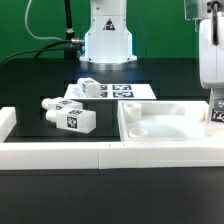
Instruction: Assemble one leg
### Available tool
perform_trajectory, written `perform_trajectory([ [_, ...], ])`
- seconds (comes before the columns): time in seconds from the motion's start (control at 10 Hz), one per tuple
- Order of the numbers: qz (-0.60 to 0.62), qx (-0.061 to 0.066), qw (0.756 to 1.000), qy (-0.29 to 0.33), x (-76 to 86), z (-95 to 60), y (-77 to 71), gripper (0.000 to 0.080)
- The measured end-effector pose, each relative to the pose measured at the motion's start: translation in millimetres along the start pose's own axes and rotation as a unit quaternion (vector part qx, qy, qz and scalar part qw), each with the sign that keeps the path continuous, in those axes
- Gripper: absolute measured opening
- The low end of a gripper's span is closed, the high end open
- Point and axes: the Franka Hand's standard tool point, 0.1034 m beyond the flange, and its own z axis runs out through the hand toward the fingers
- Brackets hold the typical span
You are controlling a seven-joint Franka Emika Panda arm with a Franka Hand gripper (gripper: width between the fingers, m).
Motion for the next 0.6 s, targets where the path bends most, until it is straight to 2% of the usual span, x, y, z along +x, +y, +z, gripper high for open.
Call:
perform_trajectory([
  [0.2,-0.012,0.001,1.0,0.002,0.0,0.7,0.5,0.0285],
  [0.3,-0.014,0.001,1.0,0.002,-0.2,0.8,0.7,0.0469],
  [0.4,-0.032,0.01,0.999,-0.004,-5.0,-9.3,-0.2,0.0586],
  [0.5,-0.047,0.012,0.999,-0.012,-8.1,-24.9,-0.4,0.0586],
  [0.6,-0.055,0.019,0.998,-0.021,-11.4,-40.4,-5.6,0.0638],
])
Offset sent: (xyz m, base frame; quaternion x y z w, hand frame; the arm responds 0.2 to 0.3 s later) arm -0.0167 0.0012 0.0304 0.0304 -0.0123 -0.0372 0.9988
